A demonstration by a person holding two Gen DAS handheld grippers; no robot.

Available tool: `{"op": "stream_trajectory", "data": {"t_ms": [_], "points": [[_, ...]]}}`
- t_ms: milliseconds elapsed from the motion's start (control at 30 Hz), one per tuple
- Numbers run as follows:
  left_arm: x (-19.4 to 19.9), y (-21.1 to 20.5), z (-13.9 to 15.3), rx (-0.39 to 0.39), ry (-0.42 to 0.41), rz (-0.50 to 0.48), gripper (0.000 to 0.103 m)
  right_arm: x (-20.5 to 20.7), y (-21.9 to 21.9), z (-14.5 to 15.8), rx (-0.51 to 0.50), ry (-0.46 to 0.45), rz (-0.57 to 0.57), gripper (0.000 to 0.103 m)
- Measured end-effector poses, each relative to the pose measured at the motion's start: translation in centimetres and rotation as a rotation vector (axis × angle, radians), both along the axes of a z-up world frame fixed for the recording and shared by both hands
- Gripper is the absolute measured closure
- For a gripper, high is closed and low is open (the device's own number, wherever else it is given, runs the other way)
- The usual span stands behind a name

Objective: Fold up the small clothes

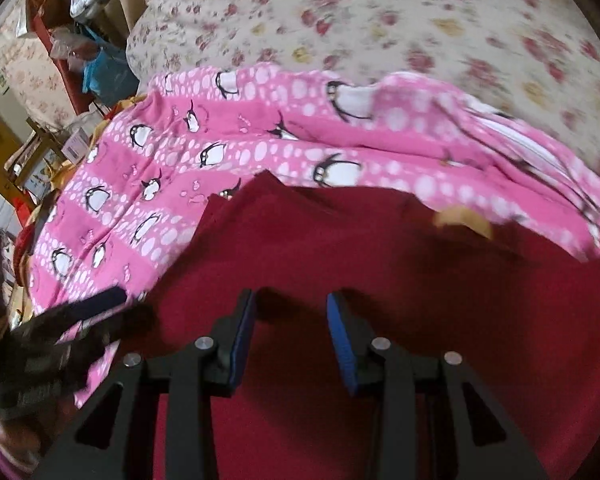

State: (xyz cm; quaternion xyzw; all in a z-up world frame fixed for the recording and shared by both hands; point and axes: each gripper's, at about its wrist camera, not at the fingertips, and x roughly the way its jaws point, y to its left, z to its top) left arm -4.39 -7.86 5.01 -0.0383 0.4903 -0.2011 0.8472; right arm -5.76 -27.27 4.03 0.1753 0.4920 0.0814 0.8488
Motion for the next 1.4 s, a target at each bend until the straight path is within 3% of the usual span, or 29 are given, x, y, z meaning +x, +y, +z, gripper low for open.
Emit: {"op": "stream_trajectory", "data": {"t_ms": [300, 433, 667, 1000, 1133, 1233, 1333, 1400], "points": [[0.8, 0.1, -1.2, -0.003, 0.05, -0.023, 0.057, 6.2, 2.3, -2.8, -0.131, 0.044, -0.001, 0.062], [0.9, -0.1, -1.2, -0.018, 0.062, -0.02, 0.057, 6.9, 1.7, -2.9, -0.094, 0.062, -0.005, 0.062], [0.9, 0.0, -1.0, -0.021, 0.059, -0.017, 0.057, 1.4, -1.6, 0.2, -0.03, -0.011, -0.045, 0.062], [0.8, -0.1, -0.9, -0.027, 0.046, -0.002, 0.057, -8.5, -8.1, 1.7, -0.046, 0.0, -0.158, 0.059], [1.1, -0.2, -1.3, -0.053, 0.065, 0.009, 0.057, -9.5, -8.5, 1.4, -0.003, 0.007, -0.165, 0.056], [1.7, -0.6, -2.2, -0.051, 0.099, 0.012, 0.055, -9.5, -7.4, -0.5, 0.02, 0.043, -0.154, 0.039], [2.4, -0.6, -2.6, -0.07, 0.114, 0.03, 0.052, -9.8, -5.9, -0.7, -0.078, 0.02, -0.134, 0.039], [2.6, -0.6, -2.6, -0.075, 0.118, 0.036, 0.052, -10.0, -5.7, -0.1, -0.083, 0.024, -0.123, 0.039]]}}
